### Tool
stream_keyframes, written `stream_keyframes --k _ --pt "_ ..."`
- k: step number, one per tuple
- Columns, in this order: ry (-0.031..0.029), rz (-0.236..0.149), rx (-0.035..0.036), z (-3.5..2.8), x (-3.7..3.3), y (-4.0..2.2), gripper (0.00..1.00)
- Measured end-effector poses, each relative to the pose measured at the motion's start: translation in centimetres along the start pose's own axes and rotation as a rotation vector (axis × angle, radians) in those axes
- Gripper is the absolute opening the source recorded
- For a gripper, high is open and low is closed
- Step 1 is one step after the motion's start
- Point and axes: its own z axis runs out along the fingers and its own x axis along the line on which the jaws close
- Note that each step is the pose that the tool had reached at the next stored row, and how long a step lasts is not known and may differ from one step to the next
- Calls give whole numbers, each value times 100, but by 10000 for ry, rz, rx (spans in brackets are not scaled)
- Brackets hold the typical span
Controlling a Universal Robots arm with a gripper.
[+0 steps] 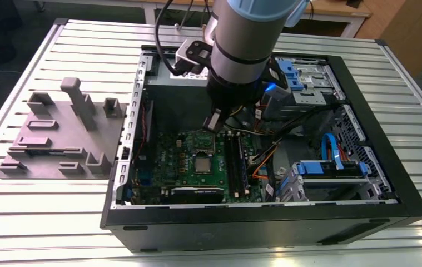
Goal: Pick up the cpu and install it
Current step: 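Close the cpu cover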
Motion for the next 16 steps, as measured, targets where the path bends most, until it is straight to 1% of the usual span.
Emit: stream_keyframes --k 6,16 --pt "0 -4 0 -2 15 -8 11" --pt "0 -6 0 -2 16 -8 11"
